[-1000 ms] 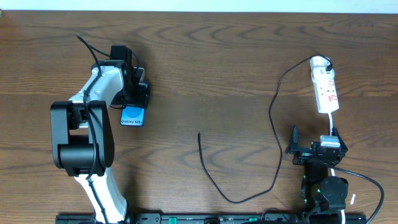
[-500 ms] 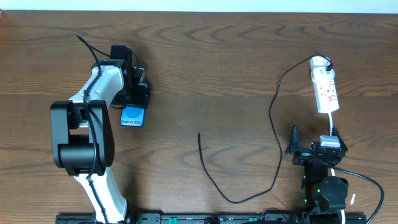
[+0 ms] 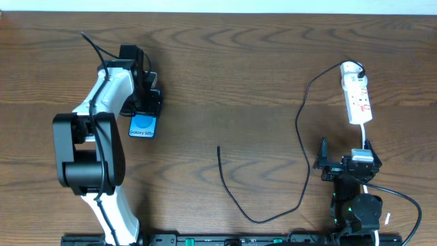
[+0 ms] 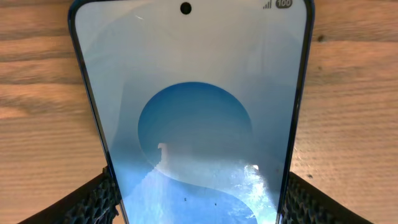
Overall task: Plug charger to phone and switch on socket
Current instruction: 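Lift the phone off the table with the left gripper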
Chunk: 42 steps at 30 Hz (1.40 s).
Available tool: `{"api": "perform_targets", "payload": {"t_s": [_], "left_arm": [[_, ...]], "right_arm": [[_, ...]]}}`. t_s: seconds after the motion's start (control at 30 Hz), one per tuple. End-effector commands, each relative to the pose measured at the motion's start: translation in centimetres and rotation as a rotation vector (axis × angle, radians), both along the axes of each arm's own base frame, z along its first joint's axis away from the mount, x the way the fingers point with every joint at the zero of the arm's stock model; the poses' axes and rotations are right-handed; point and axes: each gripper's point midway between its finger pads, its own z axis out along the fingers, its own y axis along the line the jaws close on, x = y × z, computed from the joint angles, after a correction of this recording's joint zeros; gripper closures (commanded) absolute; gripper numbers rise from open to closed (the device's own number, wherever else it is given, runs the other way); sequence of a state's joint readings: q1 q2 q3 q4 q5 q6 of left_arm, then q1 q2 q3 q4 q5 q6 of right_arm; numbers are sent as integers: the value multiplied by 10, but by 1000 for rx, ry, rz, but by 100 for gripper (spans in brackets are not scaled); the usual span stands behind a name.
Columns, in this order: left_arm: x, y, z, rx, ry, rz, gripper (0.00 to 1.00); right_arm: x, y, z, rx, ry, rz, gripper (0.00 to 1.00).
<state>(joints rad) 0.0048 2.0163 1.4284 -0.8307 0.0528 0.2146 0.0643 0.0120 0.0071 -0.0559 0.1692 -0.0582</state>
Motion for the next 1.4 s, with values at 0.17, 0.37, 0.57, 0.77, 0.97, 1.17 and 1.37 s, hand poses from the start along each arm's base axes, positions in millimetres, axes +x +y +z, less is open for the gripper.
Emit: {"api": "perform_targets", "payload": {"t_s": [0.17, 0.37, 0.57, 0.77, 0.97, 1.17, 1.37], "left_arm": [[10, -18, 53, -105, -119, -10, 92], [9, -69, 73, -415, -131, -9, 93], [10, -109, 98, -699, -116, 33, 93], [7, -138, 130, -956, -65, 84, 93], [8, -151, 150, -1109, 33, 220, 93], [11, -156, 162, -1190, 188, 439, 92], [10, -160, 171, -1234, 399, 693, 93]], "right_arm": [[0, 1, 0, 12, -2, 2, 1], [0, 1, 0, 12, -2, 2, 1], [0, 1, 0, 12, -2, 2, 1], [0, 1, 0, 12, -2, 2, 1], [0, 1, 0, 12, -2, 2, 1], [0, 1, 0, 12, -2, 2, 1], [0, 1, 0, 12, -2, 2, 1]]}}
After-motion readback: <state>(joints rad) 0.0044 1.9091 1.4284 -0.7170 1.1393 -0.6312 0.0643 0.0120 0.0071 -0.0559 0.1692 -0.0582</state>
